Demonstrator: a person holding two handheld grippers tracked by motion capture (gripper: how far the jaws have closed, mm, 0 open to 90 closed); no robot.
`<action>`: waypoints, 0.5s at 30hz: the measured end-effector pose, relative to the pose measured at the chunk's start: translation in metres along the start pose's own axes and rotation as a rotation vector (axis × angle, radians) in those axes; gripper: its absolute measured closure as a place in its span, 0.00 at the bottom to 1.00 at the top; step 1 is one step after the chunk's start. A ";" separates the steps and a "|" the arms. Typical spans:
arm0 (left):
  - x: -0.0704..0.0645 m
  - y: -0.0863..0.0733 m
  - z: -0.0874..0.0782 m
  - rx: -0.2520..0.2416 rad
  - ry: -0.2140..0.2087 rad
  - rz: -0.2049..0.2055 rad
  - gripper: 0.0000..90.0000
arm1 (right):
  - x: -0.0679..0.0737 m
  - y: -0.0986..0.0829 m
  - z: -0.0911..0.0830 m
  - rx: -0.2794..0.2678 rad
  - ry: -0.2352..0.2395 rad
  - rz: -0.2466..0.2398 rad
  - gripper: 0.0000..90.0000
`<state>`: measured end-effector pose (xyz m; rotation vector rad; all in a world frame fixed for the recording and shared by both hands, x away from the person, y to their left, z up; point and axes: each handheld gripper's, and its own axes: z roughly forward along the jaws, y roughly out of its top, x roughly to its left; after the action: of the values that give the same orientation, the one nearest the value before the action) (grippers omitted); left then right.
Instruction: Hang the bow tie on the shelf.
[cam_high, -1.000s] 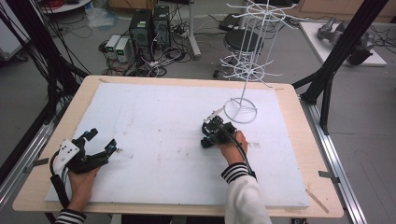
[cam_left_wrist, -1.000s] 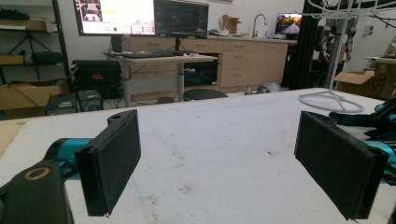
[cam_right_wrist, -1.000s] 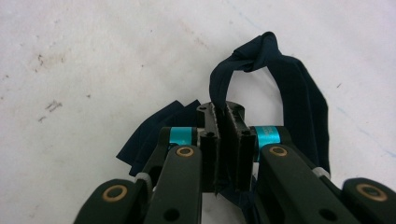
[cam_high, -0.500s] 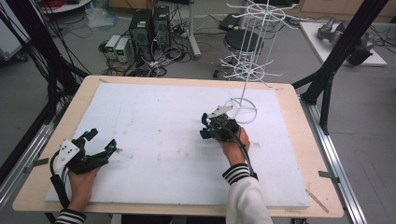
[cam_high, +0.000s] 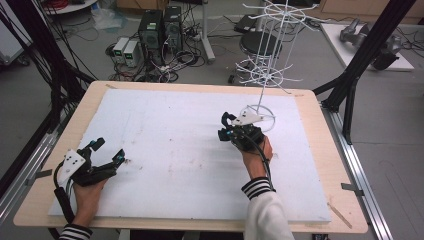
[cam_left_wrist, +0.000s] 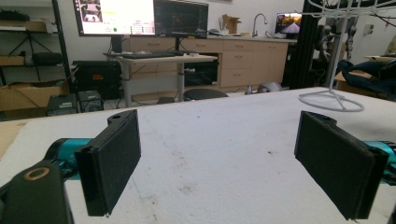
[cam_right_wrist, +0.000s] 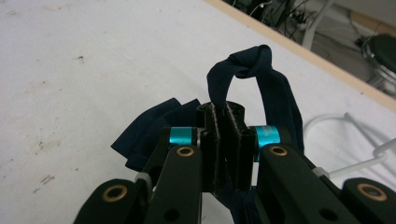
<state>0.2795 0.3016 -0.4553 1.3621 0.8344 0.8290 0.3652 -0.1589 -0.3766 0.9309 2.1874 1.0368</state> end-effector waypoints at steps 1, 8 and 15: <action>0.000 0.000 0.000 0.000 -0.001 -0.002 0.17 | 0.000 0.001 -0.003 -0.012 -0.015 -0.002 0.94; 0.000 0.000 0.000 0.000 0.001 -0.001 0.17 | -0.003 0.002 -0.014 -0.073 -0.027 0.009 0.94; 0.000 0.000 0.000 0.001 0.001 -0.002 0.17 | -0.007 0.002 -0.026 -0.120 -0.045 0.020 0.94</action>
<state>0.2797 0.3016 -0.4553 1.3616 0.8360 0.8281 0.3518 -0.1743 -0.3593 0.9145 2.0593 1.1322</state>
